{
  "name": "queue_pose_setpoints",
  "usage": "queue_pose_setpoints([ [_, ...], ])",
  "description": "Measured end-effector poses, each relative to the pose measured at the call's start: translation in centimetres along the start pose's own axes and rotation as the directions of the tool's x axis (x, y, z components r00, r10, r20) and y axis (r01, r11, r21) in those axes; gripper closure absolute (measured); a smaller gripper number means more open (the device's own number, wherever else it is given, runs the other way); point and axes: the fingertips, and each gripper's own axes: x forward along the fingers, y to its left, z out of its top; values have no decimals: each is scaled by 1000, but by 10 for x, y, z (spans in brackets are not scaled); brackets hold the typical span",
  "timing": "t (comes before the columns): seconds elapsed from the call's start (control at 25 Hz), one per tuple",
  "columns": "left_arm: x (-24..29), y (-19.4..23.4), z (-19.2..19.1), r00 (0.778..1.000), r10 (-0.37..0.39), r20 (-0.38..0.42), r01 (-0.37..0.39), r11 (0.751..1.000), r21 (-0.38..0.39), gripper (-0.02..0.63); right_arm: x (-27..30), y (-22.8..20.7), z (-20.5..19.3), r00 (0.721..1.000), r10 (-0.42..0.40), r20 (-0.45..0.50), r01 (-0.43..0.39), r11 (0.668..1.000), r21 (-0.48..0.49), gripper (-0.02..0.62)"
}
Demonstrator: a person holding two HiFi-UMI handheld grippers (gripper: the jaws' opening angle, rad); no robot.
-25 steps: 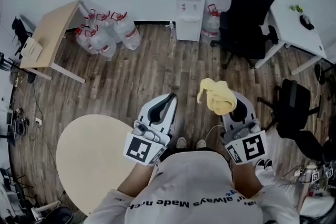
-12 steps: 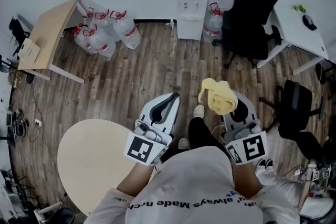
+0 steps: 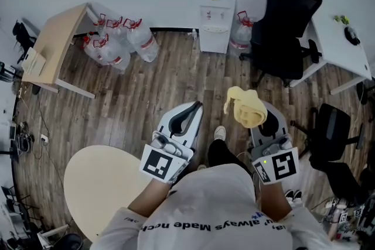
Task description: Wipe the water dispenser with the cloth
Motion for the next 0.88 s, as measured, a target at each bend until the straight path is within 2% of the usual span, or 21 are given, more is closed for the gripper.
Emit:
queue_pose_setpoints([
  [0.2,52,21,-5,1000,6,-8,-6,1000,10,577,32,-44,2,1000,2,5,-2,1000,13,532],
  [0.32,85,31,-5,1000,-3,16,2,1000,6,577,51,-70,1,1000,2,1,-2,1000,16,532],
  [0.44,116,43,-18,1000,8,-25,-8,1000,-4,577,69,-98,-1,1000,2,-8,-2,1000,15,532],
  [0.56,148,55,-13,1000,13,-6,-13,1000,-4,577,87,-123,-3,1000,1,-12,-1,1000,17,532],
  [0.88,200,83,-35,999,42,-26,-42,999,-6,577,128,-172,-8,1000,22,-16,-22,1000,20,532],
])
